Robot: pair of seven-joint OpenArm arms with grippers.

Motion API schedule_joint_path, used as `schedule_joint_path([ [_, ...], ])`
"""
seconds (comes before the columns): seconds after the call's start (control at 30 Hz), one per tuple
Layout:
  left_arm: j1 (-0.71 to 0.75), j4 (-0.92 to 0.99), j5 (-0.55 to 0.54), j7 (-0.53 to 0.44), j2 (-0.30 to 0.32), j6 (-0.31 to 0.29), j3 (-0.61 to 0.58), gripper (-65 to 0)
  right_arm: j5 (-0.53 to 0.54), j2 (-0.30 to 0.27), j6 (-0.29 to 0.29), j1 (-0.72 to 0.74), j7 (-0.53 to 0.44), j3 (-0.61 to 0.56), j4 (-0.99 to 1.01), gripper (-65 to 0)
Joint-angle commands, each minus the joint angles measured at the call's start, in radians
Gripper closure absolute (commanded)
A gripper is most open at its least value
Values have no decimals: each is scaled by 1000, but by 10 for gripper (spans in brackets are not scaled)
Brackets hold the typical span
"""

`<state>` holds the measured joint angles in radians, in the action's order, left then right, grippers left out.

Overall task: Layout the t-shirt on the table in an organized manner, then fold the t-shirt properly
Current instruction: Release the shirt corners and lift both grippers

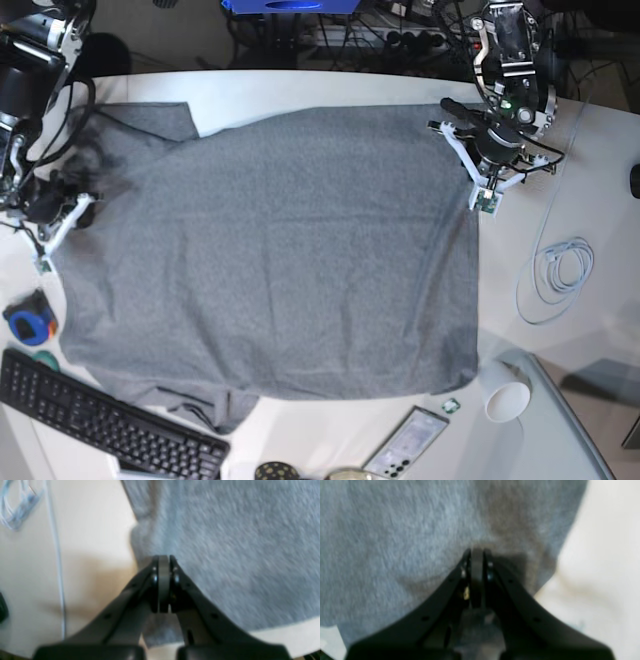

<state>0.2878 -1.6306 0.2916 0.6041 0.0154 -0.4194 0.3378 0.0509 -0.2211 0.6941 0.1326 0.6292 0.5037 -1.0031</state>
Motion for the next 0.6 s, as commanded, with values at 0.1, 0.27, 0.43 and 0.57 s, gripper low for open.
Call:
schedule_joint_path([
  [0.1,9,59,2,-31,13,4,53,0,-3,-25,4,6,-9,11,30,-14],
  [0.27,0,122,1,-33,44,4,108,0,-52,-21,4,-14,-9,11,26,-14],
  [0.43,-2,79,-1,-33,65,4,117,0,-64,-18,4,-15,-6,11,26,-14],
  [0.57,-12,-4,-7,-33,61,4,113,0,-61,-19,4,-15,-4,11,25,-14],
])
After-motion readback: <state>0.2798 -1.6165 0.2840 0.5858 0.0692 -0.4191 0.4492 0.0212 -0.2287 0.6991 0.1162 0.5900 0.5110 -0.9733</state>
